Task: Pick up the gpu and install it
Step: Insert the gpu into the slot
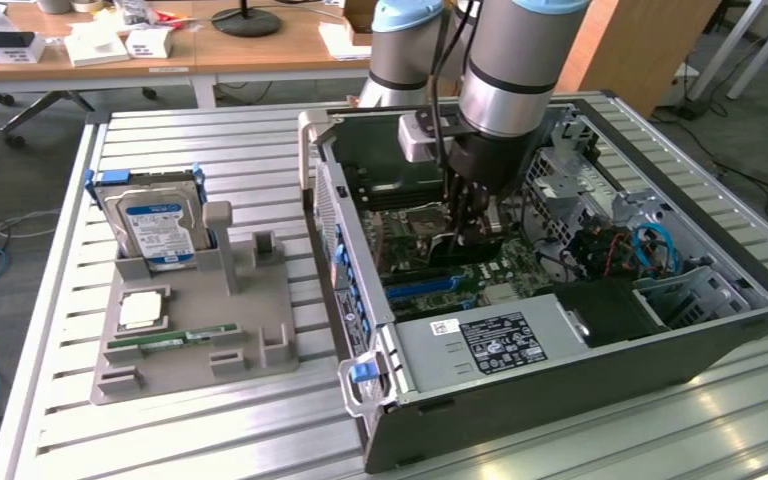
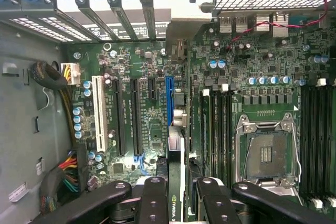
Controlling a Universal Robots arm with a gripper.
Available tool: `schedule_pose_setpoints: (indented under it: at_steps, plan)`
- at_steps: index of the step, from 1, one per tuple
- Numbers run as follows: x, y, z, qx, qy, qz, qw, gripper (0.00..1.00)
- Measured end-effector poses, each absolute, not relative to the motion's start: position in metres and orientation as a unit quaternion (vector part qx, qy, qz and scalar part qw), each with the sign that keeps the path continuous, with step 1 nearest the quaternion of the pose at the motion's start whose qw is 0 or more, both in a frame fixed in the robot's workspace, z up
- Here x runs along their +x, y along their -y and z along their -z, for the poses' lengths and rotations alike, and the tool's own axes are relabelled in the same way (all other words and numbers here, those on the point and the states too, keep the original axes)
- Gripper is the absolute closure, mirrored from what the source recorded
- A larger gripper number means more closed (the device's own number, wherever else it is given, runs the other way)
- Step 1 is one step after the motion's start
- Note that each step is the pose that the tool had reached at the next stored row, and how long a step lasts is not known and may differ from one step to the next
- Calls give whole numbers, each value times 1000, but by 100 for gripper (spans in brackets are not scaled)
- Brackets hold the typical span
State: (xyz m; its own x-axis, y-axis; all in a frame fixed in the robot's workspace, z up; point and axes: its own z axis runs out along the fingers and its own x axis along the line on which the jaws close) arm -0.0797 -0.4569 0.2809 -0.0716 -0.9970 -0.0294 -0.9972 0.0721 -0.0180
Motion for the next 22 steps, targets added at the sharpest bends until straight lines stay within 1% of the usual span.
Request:
schedule_pose_setpoints:
  at_steps: [22]
  plan:
    - [-80,461,-278,-681,-732,-3,17,74]
